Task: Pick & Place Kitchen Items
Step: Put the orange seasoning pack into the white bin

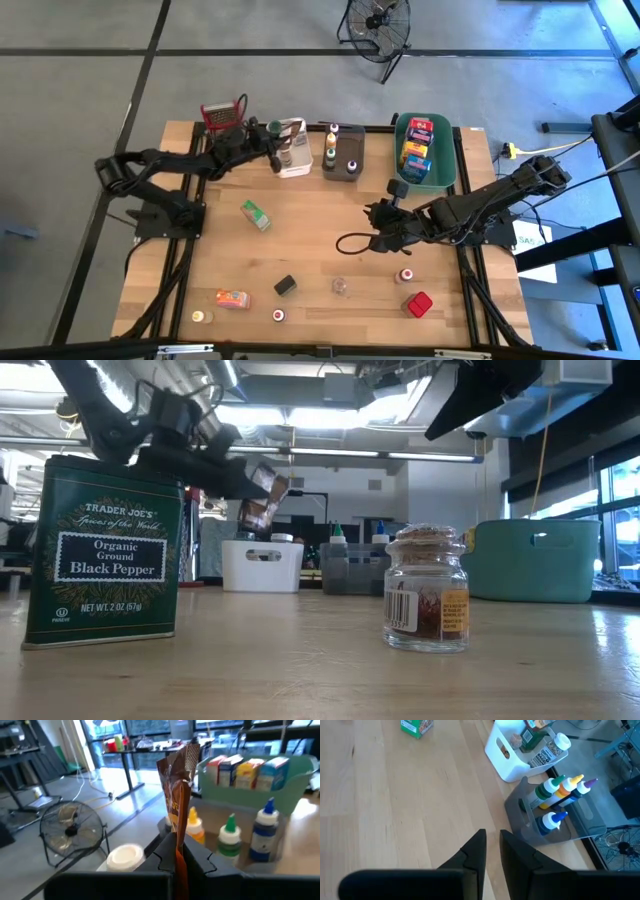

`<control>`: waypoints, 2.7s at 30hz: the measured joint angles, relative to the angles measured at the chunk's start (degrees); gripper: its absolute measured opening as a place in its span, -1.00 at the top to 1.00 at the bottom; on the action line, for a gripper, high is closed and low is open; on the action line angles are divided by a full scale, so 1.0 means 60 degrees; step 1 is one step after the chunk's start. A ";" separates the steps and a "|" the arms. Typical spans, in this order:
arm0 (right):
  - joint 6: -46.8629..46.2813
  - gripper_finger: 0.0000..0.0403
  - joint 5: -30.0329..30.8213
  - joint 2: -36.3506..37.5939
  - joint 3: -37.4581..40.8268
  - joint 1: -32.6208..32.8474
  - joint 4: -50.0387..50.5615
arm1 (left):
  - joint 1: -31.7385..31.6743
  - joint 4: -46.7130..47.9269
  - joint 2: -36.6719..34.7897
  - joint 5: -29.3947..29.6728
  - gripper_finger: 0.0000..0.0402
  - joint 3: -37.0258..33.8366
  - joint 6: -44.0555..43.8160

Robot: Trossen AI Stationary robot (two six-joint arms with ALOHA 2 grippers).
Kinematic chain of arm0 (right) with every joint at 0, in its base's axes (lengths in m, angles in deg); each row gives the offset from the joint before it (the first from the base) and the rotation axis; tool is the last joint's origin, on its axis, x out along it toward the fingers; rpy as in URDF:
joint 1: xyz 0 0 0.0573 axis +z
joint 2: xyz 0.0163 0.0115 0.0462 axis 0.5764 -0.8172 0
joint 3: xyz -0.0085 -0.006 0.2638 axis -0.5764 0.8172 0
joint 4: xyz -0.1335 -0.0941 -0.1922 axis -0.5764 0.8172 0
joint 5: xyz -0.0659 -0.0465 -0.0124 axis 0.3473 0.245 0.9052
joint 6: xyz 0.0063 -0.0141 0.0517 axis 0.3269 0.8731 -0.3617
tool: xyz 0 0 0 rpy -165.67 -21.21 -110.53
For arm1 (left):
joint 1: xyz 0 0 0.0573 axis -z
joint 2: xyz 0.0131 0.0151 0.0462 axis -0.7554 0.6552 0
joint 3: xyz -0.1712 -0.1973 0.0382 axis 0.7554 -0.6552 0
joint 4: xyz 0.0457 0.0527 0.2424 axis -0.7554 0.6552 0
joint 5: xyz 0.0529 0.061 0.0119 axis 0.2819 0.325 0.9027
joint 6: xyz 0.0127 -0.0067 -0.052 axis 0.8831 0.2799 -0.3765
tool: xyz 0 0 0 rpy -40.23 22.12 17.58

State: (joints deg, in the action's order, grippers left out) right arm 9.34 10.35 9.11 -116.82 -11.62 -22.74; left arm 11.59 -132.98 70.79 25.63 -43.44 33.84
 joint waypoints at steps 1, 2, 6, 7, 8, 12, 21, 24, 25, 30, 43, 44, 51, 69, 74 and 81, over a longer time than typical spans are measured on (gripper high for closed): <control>-0.0002 0.71 -0.0001 0.0000 0.0000 0.0000 0.0000 | -0.0044 -0.0101 0.0175 0.0069 0.98 0.0000 -0.0001; -0.0002 0.71 0.0000 0.0000 0.0003 0.0000 0.0003 | -0.0095 -0.0195 0.0335 0.0136 0.98 0.0000 -0.0001; 0.0001 0.71 -0.0004 0.0000 0.0000 0.0000 0.0004 | -0.0325 -0.0862 0.0806 0.0216 0.97 0.0000 -0.0132; 0.0001 0.71 -0.0007 0.0000 0.0001 0.0000 0.0004 | -0.0377 -0.1002 0.0903 0.0215 0.97 0.0004 -0.0198; 0.0001 0.71 -0.0006 0.0000 0.0001 0.0000 0.0010 | -0.0423 -0.1119 0.0997 0.0220 0.97 0.0004 -0.0238; 0.0005 0.71 -0.0011 0.0000 0.0004 0.0000 0.0040 | -0.0489 -0.1159 0.1380 0.0439 0.98 0.0004 -0.0252; 0.0034 0.71 -0.0031 0.0000 0.0000 0.0000 0.0038 | -0.0487 -0.1377 0.1869 0.0990 0.97 0.0004 0.0025; 0.0034 0.71 -0.0033 0.0000 0.0002 -0.0002 0.0036 | -0.0490 -0.1374 0.1869 0.1339 0.98 0.0004 0.0025; 0.0034 0.71 -0.0033 0.0000 0.0003 0.0000 0.0036 | -0.0493 -0.1374 0.1869 0.1339 0.98 0.0004 0.0025; 0.0038 0.71 -0.0029 0.0000 0.0004 0.0000 0.0036 | -0.0490 -0.1205 0.1869 0.1359 0.97 0.0004 0.0115; 0.0041 0.71 -0.0036 0.0000 0.0002 0.0000 0.0001 | -0.0502 -0.1103 0.2033 0.1260 0.97 0.0004 -0.0047; 0.0041 0.71 -0.0036 0.0000 0.0003 0.0000 -0.0010 | -0.0519 -0.1149 0.2121 0.1181 0.97 0.0004 -0.0066; 0.0041 0.71 -0.0040 0.0000 0.0000 -0.0004 -0.0018 | -0.0522 -0.1970 0.2924 0.0876 0.96 0.0004 -0.0291; 0.0045 0.71 -0.0036 -0.0003 0.0004 0.0000 0.0025 | -0.0525 -0.3122 0.3909 0.0784 0.95 0.0015 -0.0795; 0.0045 0.71 -0.0036 -0.0001 0.0004 -0.0003 0.0027 | -0.0525 -0.3118 0.3913 0.0786 0.90 0.0015 -0.0867; 0.0045 0.71 -0.0033 -0.0004 0.0004 0.0000 0.0015 | -0.0525 -0.3112 0.3916 0.0819 0.83 0.0015 -0.0981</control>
State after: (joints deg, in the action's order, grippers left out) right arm 9.61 10.15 9.08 -116.80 -11.62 -22.65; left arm 8.44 -151.65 94.28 30.54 -43.35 27.96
